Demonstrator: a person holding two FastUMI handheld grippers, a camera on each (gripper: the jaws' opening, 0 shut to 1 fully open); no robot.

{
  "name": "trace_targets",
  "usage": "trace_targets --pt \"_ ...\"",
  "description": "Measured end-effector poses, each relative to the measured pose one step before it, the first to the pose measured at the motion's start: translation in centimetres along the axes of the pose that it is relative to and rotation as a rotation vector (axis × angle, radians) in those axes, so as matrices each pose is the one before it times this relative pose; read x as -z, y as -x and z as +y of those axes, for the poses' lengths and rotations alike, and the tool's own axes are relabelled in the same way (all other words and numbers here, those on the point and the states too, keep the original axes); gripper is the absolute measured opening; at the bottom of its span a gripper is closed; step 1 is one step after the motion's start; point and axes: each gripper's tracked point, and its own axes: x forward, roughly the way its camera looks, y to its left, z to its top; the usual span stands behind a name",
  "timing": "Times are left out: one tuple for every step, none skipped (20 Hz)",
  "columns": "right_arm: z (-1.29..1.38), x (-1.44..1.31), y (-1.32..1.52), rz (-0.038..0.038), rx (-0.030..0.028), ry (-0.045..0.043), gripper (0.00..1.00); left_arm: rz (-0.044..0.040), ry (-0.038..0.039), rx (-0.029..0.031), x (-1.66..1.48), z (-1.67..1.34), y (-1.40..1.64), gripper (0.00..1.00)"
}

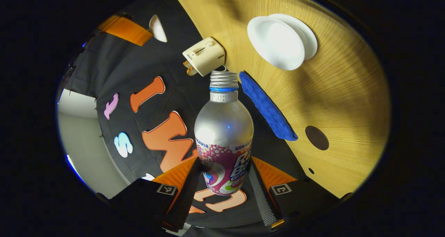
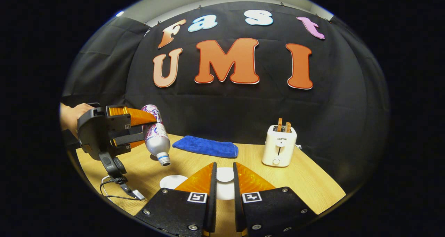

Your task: Open the teacup lid with one hand, grasp the water bottle and pour water into the teacup with the other hand; after pouring, place the water bottle on the coaster and then close the teacup lid.

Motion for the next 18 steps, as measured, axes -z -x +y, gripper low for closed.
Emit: trace_targets --pt "0.336 -0.042 -0.122 -0.00105 -0.00661 -0.00018 0.22 0.00262 0.01491 -0.00781 0.149 0.037 0.163 0.8" --pt "0.244 -0.092 -0.106 -0.00119 -0.00361 -0.001 0.22 -0.00093 0.02579 -0.00865 0.167 -0.004 0.076 0.8" --pt "0.356 0.043 -0.12 -0.00092 -0.00836 0.00057 0.22 0.00296 0.03364 -0.01301 0.191 0.062 0.131 0.8" --pt "0.25 -0.117 -0.144 -0.00045 -0.00353 -0.00127 0.22 0.00569 0.03444 -0.01425 0.265 0.046 -0.038 0.8" --pt "0.262 0.149 -0.144 0.00228 -0.00653 0.00013 0.22 0.00663 0.03267 -0.03031 0.224 0.423 0.079 0.8" --pt "0.207 0.026 -0.142 0.00237 0.0002 0.00016 0.22 -0.00009 0.037 -0.02438 0.056 0.191 0.123 0.8" --pt "0.266 0.059 -0.207 0.00371 -0.00349 0.0029 0.22 0.00084 0.03343 -0.02714 0.276 0.295 0.139 0.8" --pt "0.373 -0.036 -0.2 0.00206 -0.00547 0.00336 0.22 0.00253 0.04 -0.02272 0.221 0.16 0.055 0.8" --pt "0.271 0.049 -0.116 0.00188 -0.00321 0.0031 0.22 0.00352 0.04524 -0.02302 0.212 0.161 -0.184 0.83" --pt "0.345 -0.054 -0.148 -0.0009 -0.00509 0.00324 0.22 0.00802 0.0438 -0.02743 0.402 0.214 -0.305 0.82" --pt "0.27 -0.173 -0.199 -0.00244 -0.00283 0.00024 0.22 0.01308 0.04157 -0.02525 0.688 0.696 -0.097 0.79" --pt "0.357 0.084 -0.197 0.00314 -0.00677 -0.00004 0.22 0.00524 0.03038 -0.03863 0.251 0.797 0.109 0.79" --pt "0.283 -0.066 -0.257 0.00212 -0.00188 0.00077 0.22 -0.0037 0.03173 -0.03362 0.02 0.99 0.134 0.82" --pt "0.304 -0.093 -0.187 0.00133 -0.00525 0.00456 0.22 -0.00359 0.05552 -0.03598 -0.078 0.892 -0.059 0.82" --pt "0.276 -0.113 -0.323 -0.00243 -0.00094 0.00484 0.22 0.00274 0.05435 -0.03139 0.004 1.051 0.1 0.82" --pt "0.218 -0.14 -0.196 -0.00146 -0.00172 0.00327 0.22 0.01051 0.05635 -0.03253 0.187 0.966 0.001 0.82" --pt "0.288 -0.148 -0.201 -0.00295 -0.00284 0.0013 0.22 0.01196 0.06193 -0.02022 0.215 0.666 -0.045 0.82" --pt "0.273 -0.052 -0.258 0.00104 -0.00218 0.00207 0.22 0.01454 0.05967 -0.01477 0.441 0.393 -0.168 0.78"
